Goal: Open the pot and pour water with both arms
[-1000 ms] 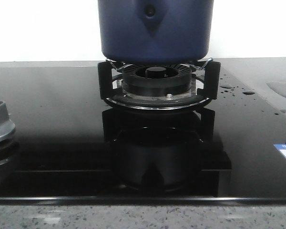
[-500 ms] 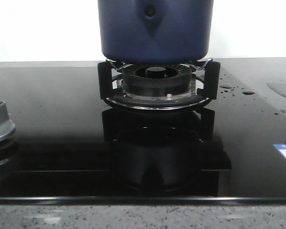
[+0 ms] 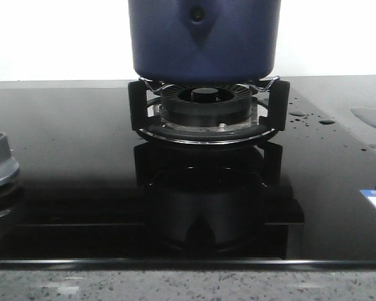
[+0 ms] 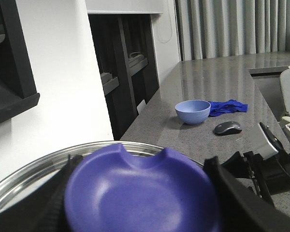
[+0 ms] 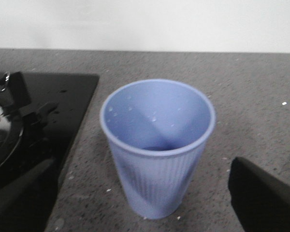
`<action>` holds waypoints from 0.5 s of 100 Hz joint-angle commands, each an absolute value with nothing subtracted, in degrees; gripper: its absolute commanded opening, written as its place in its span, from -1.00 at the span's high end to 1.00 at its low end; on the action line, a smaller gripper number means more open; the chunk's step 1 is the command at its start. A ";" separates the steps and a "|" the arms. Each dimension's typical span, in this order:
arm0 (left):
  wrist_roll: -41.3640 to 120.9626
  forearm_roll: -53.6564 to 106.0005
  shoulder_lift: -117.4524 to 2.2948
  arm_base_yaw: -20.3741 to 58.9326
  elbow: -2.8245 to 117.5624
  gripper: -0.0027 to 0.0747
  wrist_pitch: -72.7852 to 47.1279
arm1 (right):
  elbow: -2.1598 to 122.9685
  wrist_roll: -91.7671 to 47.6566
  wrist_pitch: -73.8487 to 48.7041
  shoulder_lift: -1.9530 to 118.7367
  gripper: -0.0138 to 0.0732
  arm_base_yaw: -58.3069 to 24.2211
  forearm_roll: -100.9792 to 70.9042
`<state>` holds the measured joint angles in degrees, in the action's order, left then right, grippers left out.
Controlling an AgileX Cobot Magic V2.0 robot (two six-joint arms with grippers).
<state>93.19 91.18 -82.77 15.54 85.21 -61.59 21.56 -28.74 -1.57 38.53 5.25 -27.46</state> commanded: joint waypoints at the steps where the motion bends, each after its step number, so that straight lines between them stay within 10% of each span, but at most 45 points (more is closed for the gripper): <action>1: 92.80 96.95 -80.50 15.34 87.16 0.34 -61.77 | 22.23 -29.37 7.10 38.89 -0.81 5.24 -27.14; 50: 92.80 96.95 -81.01 15.34 87.16 0.34 -61.99 | 22.37 -27.82 16.54 50.28 -0.81 1.47 -27.57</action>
<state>93.19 91.06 -82.77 15.54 85.21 -61.70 20.86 -27.92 8.94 48.96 3.06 -27.78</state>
